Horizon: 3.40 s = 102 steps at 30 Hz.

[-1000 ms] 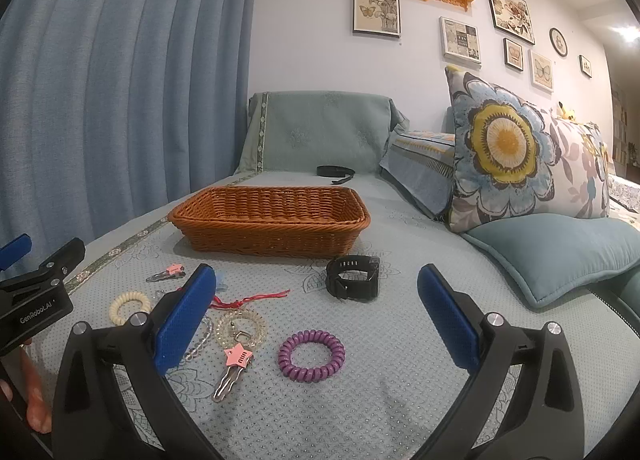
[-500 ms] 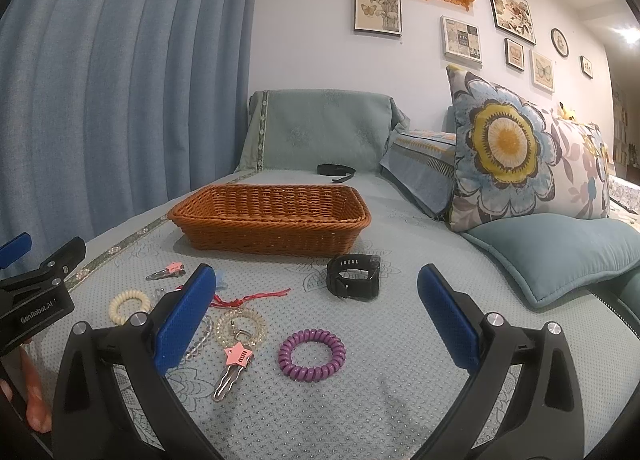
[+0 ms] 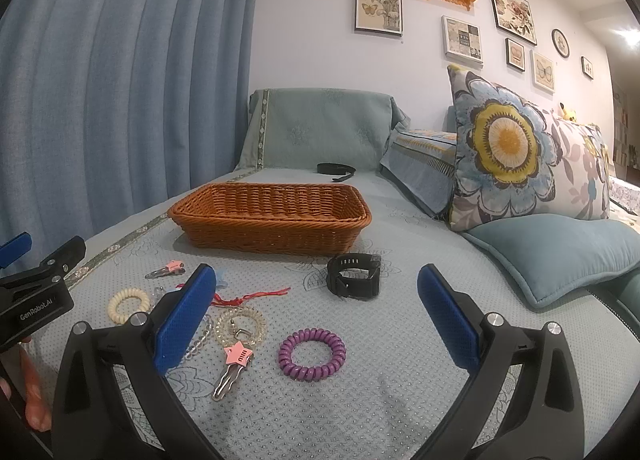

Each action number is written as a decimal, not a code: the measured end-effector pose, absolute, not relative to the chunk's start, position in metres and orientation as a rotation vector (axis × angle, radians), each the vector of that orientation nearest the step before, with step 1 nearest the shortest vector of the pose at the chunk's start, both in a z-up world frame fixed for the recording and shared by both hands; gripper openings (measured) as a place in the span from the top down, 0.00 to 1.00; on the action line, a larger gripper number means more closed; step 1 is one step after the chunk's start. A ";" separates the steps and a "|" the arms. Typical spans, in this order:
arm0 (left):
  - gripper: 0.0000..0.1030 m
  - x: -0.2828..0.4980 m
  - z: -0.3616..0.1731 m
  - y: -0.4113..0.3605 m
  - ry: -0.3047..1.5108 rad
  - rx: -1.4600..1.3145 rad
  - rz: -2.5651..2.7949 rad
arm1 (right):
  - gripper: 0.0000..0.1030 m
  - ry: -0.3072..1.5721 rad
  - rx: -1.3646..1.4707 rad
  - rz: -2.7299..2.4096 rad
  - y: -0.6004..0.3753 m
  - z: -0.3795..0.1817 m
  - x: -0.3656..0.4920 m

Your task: Organize jewelry

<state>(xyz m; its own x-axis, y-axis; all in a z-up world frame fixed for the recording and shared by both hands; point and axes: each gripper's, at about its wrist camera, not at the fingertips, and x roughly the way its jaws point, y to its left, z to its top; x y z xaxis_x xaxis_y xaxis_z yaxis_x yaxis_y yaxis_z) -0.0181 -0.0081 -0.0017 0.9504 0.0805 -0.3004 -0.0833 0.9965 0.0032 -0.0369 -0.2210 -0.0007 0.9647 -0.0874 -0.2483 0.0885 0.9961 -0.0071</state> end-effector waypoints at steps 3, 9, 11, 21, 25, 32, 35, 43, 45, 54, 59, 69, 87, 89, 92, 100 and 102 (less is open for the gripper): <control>0.08 -0.015 0.003 -0.006 0.319 0.010 0.060 | 0.07 0.255 0.004 -0.093 -0.221 0.000 -0.036; 0.08 -0.007 0.024 0.043 0.345 -0.102 0.012 | 0.07 0.307 0.026 -0.104 -0.237 0.005 -0.030; 0.08 -0.003 0.027 0.057 0.373 -0.131 -0.020 | 0.07 0.332 0.024 -0.102 -0.243 0.008 -0.028; 0.35 0.050 -0.009 0.025 0.680 -0.058 -0.176 | 0.37 0.482 -0.019 -0.086 -0.275 0.026 -0.015; 0.47 0.072 -0.040 0.017 0.779 -0.047 -0.187 | 0.46 0.599 0.068 -0.001 -0.289 0.011 -0.002; 0.53 0.081 -0.052 0.019 0.825 -0.070 -0.193 | 0.60 0.765 0.055 0.054 -0.264 -0.026 0.028; 0.53 0.081 -0.053 0.017 0.831 -0.061 -0.192 | 0.67 0.813 0.041 0.054 -0.253 -0.042 0.039; 0.81 0.076 -0.053 -0.006 0.810 0.078 -0.168 | 0.89 0.821 -0.069 0.044 -0.229 -0.052 0.043; 0.91 0.074 -0.052 -0.007 0.800 0.094 -0.165 | 0.90 0.814 -0.095 0.037 -0.226 -0.050 0.041; 0.91 0.055 -0.023 0.000 0.669 -0.010 -0.245 | 0.91 0.711 0.009 0.076 -0.242 -0.031 0.026; 0.91 0.054 0.004 -0.004 0.612 -0.030 -0.259 | 0.91 0.630 0.072 0.096 -0.247 -0.005 0.020; 0.91 0.132 0.058 -0.043 0.524 -0.011 -0.313 | 0.91 0.548 0.046 0.079 -0.247 0.061 0.112; 0.90 0.261 0.005 -0.075 0.713 0.018 -0.289 | 0.91 0.892 0.067 0.023 -0.241 0.000 0.281; 0.89 0.256 0.006 -0.073 0.704 0.007 -0.316 | 0.90 0.903 0.093 0.021 -0.243 -0.003 0.279; 0.57 0.241 0.016 -0.066 0.655 -0.011 -0.343 | 0.73 0.896 0.164 0.036 -0.254 0.003 0.273; 0.52 0.176 0.055 -0.032 0.566 -0.068 -0.382 | 0.54 0.781 0.244 0.076 -0.281 0.037 0.209; 0.52 0.156 0.062 -0.021 0.551 -0.085 -0.392 | 0.54 0.753 0.244 0.086 -0.283 0.044 0.184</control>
<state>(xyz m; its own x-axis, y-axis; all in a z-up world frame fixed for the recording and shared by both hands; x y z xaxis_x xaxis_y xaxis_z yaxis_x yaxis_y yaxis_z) 0.1561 -0.0211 0.0624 0.7803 -0.3846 -0.4932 0.3397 0.9227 -0.1822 0.1843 -0.2830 0.0442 0.7276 0.1646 -0.6660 0.0095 0.9683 0.2497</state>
